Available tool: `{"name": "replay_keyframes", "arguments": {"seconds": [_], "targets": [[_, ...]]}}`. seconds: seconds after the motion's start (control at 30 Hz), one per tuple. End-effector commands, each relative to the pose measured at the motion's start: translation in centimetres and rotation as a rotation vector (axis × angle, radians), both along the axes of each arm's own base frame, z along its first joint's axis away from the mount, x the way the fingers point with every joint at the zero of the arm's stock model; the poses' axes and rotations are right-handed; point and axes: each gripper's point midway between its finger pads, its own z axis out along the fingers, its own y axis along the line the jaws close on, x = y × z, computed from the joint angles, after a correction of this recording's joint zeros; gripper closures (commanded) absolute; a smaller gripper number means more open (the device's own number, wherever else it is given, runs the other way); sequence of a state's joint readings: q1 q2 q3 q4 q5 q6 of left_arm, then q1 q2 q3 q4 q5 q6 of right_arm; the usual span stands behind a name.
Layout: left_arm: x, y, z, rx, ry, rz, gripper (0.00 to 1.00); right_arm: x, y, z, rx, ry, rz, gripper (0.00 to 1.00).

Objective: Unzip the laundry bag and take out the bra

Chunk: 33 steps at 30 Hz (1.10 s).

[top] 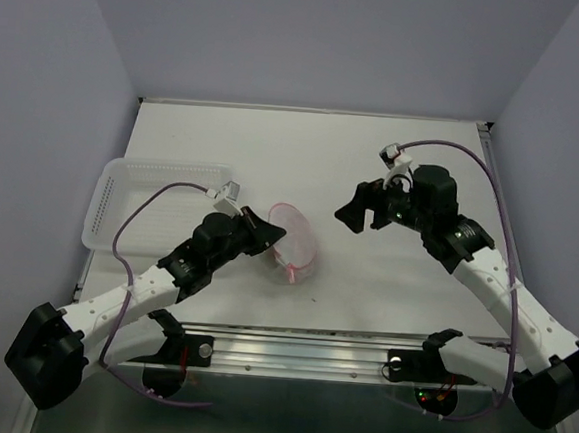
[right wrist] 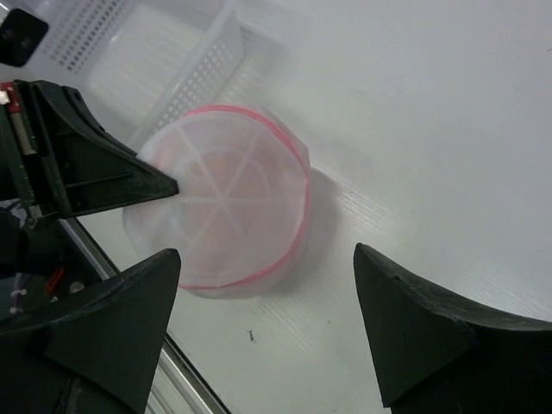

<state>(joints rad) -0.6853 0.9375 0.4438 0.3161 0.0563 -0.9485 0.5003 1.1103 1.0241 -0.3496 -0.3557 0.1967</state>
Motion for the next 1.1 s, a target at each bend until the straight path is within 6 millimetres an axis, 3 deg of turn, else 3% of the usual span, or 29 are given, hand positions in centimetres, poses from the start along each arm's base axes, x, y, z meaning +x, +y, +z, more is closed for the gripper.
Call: {"name": "replay_keyframes", "arguments": {"seconds": [0.0,0.13,0.23,0.33,0.5,0.73,1.07], "targets": [[1.9,0.5,4.3,-0.206,-0.059,0.208,1.00,-1.5,1.0,1.8,0.150,-0.028,-0.001,0.14],[2.4,-0.3,4.6,-0.261,-0.038,0.291,1.00,-3.3,1.8,0.8,0.258,0.018,0.013,0.27],[2.5,-1.3,5.0,-0.275,-0.036,0.297,1.00,-4.4,3.1,1.1,0.333,0.042,0.067,0.28],[3.1,-2.4,4.1,-0.260,-0.020,0.291,1.00,-6.6,5.2,-0.2,0.366,0.133,0.191,0.30],[3.7,-3.1,3.8,-0.265,-0.011,0.305,1.00,-8.2,6.6,-1.5,0.375,0.180,0.240,0.35],[4.3,-3.8,4.3,-0.274,-0.016,0.309,1.00,-9.3,7.9,-3.7,0.356,0.252,0.277,0.39],[4.2,-3.8,5.1,-0.293,-0.024,0.301,1.00,-10.1,7.7,-6.9,0.334,0.356,0.269,0.40]]}}
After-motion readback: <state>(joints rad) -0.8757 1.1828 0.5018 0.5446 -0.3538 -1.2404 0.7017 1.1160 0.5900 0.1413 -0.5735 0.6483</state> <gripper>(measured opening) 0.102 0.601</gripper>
